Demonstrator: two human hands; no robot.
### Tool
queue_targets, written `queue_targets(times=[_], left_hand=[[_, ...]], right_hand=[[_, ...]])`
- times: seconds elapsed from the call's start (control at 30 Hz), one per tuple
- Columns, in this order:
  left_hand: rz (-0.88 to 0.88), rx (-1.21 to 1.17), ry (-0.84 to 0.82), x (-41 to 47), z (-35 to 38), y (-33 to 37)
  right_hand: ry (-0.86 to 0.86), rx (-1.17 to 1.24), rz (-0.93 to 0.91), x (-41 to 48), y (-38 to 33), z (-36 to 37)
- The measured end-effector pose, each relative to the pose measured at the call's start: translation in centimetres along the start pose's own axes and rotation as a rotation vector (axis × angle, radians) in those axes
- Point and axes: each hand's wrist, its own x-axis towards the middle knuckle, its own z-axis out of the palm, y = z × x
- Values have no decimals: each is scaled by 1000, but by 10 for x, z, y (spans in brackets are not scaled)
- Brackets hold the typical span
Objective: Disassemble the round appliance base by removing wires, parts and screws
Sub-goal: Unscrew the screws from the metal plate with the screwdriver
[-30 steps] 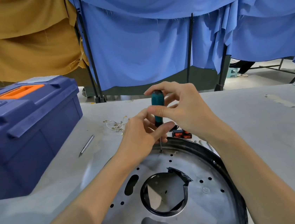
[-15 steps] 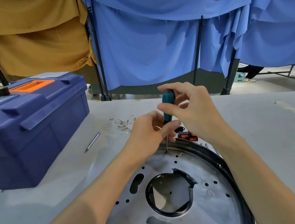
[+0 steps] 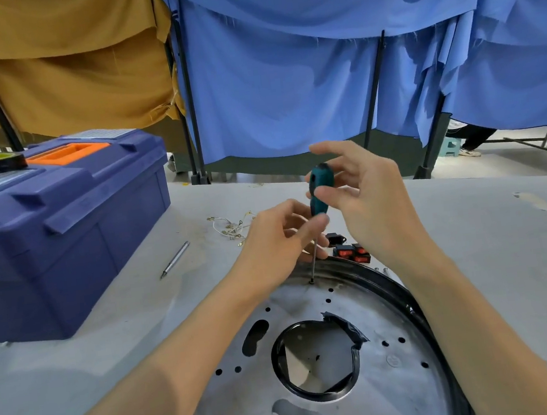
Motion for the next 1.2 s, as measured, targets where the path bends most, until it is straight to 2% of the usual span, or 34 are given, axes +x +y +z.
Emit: queue_targets(times=[0.13,0.3,0.5,0.7,0.9,1.03,1.2], left_hand=[[2,27,-18,0,1,0],[11,24,36,0,-1,1],[-22,27,-38,1,1,0],[-7,12,9,-1,0,-1],[-35,8,-24,0,2,0],[-2,19,24,-1,0,-1],[18,42,-2,-1,1,1]], right_hand=[[-24,7,-4,-2,-1,3],[-11,-41,-5,-3,0,4],[-20,-3,5,-1,1,3],[0,-25,-22,-3,1,4],[-22,61,5,-1,1,0],[-51,-3,-15,-3,2,4],[23,-1,1,-1,2,2]])
